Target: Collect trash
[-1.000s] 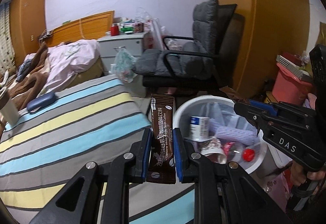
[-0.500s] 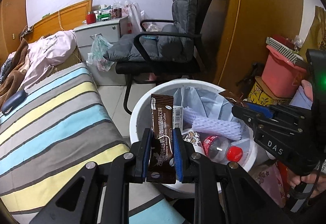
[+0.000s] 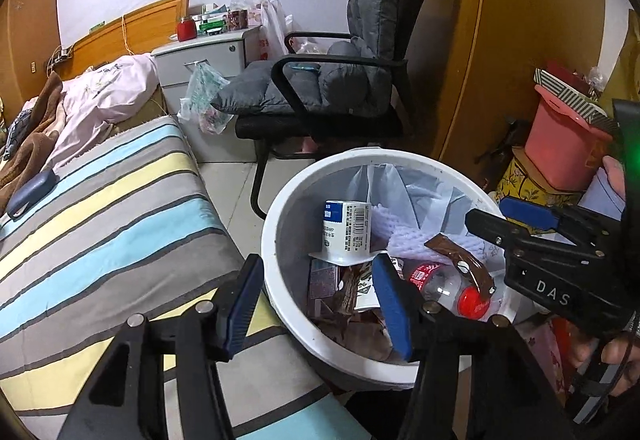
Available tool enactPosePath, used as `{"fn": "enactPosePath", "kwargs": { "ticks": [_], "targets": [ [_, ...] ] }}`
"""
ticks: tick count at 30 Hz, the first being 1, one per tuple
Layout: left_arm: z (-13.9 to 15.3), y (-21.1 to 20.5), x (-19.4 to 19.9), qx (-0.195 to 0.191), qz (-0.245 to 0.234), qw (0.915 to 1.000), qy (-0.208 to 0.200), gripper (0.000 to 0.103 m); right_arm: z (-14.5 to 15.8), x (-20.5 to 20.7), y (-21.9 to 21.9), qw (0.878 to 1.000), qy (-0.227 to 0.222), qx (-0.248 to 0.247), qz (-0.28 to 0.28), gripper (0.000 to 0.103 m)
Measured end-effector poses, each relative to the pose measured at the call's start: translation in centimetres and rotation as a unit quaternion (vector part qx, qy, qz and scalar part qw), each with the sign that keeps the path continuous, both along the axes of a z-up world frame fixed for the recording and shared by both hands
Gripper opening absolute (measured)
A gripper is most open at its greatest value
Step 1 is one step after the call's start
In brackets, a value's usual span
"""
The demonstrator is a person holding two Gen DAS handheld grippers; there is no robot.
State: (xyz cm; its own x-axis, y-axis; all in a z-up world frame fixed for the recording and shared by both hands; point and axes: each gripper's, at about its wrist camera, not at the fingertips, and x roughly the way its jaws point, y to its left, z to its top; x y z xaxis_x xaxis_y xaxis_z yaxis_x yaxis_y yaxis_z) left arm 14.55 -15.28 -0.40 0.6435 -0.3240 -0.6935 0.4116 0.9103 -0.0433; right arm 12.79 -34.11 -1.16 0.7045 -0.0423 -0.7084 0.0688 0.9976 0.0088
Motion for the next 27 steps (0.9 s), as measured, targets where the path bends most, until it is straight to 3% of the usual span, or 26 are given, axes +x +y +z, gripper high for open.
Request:
{"fn": "enactPosePath", "kwargs": {
  "ticks": [10,27],
  "targets": [
    [1.3,1.8,-2.7,0.010,0.031,0.9987,-0.040,0.064,1.3,-2.3,1.6,1.000,-0.028,0.001,-0.009,0.049],
    [3.0,6.1,-8.8,-0.026,0.069,0.9937,-0.085,0.067,2.9,-7.4,5.4,0.996,-0.089,-0.002,-0.010,0.049]
  ]
}}
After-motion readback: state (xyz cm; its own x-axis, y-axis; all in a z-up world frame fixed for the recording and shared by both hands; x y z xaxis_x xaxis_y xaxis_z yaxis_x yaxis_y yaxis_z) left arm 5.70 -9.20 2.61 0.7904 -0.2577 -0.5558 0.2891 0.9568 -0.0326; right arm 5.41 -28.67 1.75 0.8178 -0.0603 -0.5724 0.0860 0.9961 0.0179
